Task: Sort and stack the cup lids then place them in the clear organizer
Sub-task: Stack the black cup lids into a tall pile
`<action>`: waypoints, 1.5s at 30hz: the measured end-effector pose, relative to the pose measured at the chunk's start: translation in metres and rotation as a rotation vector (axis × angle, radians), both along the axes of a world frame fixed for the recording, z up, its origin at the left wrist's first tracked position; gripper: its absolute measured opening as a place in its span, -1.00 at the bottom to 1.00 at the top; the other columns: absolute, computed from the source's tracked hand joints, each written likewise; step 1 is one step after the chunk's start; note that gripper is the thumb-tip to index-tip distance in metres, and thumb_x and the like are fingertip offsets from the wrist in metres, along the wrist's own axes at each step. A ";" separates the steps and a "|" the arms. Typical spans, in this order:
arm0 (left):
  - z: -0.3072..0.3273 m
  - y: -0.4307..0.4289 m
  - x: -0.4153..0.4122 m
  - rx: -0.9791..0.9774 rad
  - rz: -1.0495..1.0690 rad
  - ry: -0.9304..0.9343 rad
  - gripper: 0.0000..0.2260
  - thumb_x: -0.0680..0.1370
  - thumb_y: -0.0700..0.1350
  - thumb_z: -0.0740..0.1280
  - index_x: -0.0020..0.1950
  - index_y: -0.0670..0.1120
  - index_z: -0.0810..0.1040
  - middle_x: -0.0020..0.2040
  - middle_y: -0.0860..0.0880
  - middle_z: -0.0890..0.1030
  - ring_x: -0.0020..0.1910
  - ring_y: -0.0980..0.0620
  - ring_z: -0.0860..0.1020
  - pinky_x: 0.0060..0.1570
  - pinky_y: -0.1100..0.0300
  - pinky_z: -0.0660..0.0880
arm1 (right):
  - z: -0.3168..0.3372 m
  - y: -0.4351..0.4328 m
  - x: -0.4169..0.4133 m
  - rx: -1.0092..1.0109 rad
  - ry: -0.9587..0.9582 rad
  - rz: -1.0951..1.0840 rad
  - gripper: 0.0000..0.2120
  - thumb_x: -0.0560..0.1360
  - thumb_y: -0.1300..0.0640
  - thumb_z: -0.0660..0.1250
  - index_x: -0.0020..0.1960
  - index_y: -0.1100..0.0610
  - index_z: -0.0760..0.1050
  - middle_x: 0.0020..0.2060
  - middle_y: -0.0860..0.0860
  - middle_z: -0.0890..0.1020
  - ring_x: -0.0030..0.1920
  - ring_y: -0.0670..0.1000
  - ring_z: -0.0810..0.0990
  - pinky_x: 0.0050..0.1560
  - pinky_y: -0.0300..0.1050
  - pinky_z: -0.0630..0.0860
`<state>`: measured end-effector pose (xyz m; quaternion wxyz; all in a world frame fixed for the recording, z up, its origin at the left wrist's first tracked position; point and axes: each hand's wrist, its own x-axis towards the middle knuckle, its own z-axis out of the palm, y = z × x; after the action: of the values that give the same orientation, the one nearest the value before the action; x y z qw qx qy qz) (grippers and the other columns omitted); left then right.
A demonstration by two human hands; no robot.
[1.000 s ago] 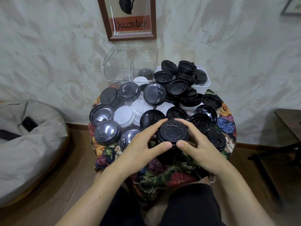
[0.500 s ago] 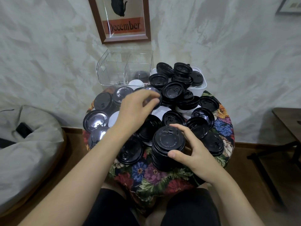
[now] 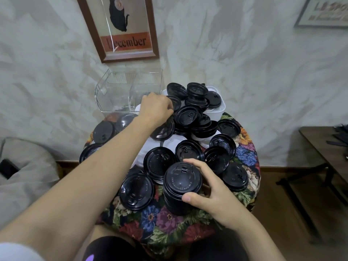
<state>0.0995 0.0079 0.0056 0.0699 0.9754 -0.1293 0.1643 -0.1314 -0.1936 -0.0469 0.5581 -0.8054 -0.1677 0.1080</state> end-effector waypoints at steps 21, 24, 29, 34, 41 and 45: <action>-0.006 0.003 -0.204 -1.592 -0.079 0.377 -0.85 0.74 -0.15 0.20 0.18 -0.17 0.53 -0.06 -0.12 0.72 -0.15 -0.04 0.69 -0.14 0.16 0.64 | -0.004 0.003 -0.001 0.029 -0.012 -0.029 -0.34 0.42 -0.16 0.53 0.42 -0.38 0.30 0.30 -0.46 0.51 0.34 -0.32 0.50 0.23 -0.45 0.41; -0.013 0.008 -0.208 -1.597 -0.026 0.367 -0.83 0.73 -0.14 0.22 0.22 -0.08 0.59 -0.05 -0.07 0.70 -0.12 0.01 0.64 -0.13 0.17 0.59 | -0.003 0.004 -0.001 0.026 -0.014 -0.036 -0.34 0.43 -0.09 0.51 0.42 -0.32 0.29 0.23 -0.53 0.51 0.28 -0.39 0.51 0.19 -0.52 0.38; -0.017 0.008 -0.215 -1.570 0.001 0.465 -0.75 0.74 -0.06 0.20 0.20 -0.07 0.67 0.12 -0.07 0.74 0.14 -0.06 0.69 0.10 0.14 0.57 | -0.003 0.004 -0.001 0.029 -0.021 -0.034 -0.34 0.43 -0.11 0.51 0.43 -0.32 0.30 0.28 -0.47 0.52 0.31 -0.34 0.51 0.20 -0.50 0.38; -0.020 0.007 -0.224 -1.557 -0.069 0.501 -0.70 0.59 0.06 0.33 0.22 -0.02 0.69 0.14 -0.02 0.74 0.19 0.02 0.68 0.21 0.11 0.53 | -0.004 0.004 -0.002 0.031 -0.039 -0.036 -0.35 0.44 -0.13 0.51 0.44 -0.31 0.30 0.32 -0.44 0.51 0.35 -0.33 0.49 0.23 -0.49 0.37; -0.035 0.002 -0.226 -1.319 -0.065 0.405 -0.75 0.52 0.04 0.43 0.19 0.09 0.69 0.09 0.03 0.73 0.12 0.02 0.67 0.20 0.05 0.58 | -0.006 0.004 0.000 0.064 -0.048 -0.025 -0.33 0.45 -0.09 0.53 0.49 -0.20 0.34 0.32 -0.32 0.56 0.35 -0.24 0.54 0.24 -0.41 0.43; -0.039 -0.003 -0.227 -1.211 -0.041 0.363 -0.75 0.45 0.22 0.41 0.10 0.23 0.63 0.07 0.08 0.69 0.09 -0.07 0.63 0.21 -0.11 0.57 | -0.009 0.003 0.000 0.094 -0.050 -0.027 -0.25 0.39 -0.20 0.52 0.52 -0.16 0.34 0.34 -0.27 0.57 0.36 -0.20 0.54 0.28 -0.36 0.45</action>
<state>-0.1275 0.0051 -0.0337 0.6334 0.7726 -0.0180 0.0389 -0.1311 -0.1904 -0.0562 0.5923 -0.7831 -0.1754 0.0723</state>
